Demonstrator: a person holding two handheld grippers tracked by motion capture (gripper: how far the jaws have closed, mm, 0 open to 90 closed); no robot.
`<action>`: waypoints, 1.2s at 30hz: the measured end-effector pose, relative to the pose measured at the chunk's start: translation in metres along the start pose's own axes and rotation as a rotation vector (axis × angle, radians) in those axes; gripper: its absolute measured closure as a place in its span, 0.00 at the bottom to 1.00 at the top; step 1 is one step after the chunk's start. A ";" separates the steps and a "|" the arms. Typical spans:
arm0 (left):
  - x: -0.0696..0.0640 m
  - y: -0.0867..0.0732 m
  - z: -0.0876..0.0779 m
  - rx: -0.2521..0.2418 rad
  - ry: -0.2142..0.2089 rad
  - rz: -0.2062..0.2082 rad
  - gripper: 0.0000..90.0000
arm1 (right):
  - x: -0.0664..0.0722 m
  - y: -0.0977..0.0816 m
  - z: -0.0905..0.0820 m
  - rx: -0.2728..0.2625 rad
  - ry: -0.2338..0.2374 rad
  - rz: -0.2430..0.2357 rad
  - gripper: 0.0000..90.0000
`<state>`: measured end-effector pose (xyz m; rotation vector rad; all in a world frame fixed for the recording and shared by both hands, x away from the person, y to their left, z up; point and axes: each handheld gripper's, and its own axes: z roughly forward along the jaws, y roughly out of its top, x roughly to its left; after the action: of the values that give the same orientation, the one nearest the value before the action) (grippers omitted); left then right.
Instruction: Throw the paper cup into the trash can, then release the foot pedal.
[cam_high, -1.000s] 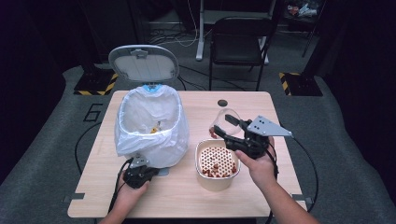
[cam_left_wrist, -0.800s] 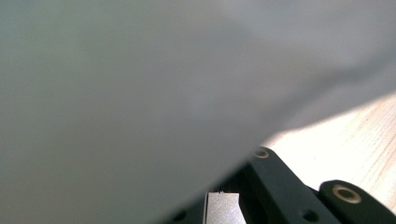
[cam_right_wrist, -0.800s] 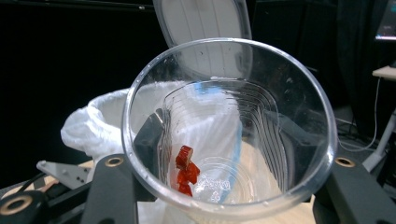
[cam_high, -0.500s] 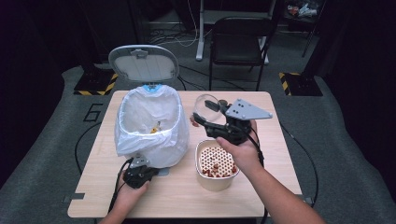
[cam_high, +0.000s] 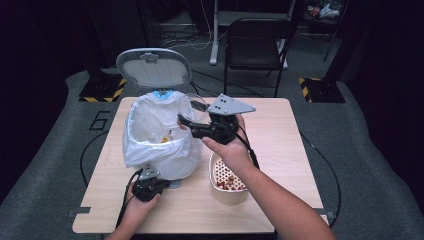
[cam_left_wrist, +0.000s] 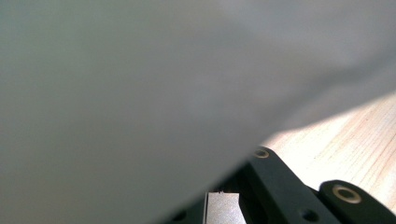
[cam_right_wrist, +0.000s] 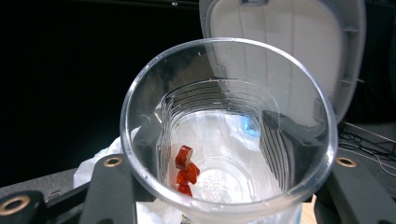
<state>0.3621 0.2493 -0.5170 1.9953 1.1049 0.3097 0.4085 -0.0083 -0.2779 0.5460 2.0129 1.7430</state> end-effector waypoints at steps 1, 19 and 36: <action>0.000 0.000 0.000 -0.001 -0.001 -0.002 1.00 | 0.001 0.000 0.005 0.014 0.000 0.012 0.48; 0.000 0.000 0.000 -0.001 -0.005 -0.007 1.00 | -0.001 -0.016 0.057 0.151 -0.017 0.073 0.12; -0.001 0.000 0.000 0.004 -0.004 -0.014 1.00 | -0.010 -0.026 -0.017 0.133 -0.074 -0.006 0.23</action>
<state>0.3614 0.2484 -0.5164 1.9906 1.1172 0.2963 0.4066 -0.0313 -0.3010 0.6368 2.0867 1.5702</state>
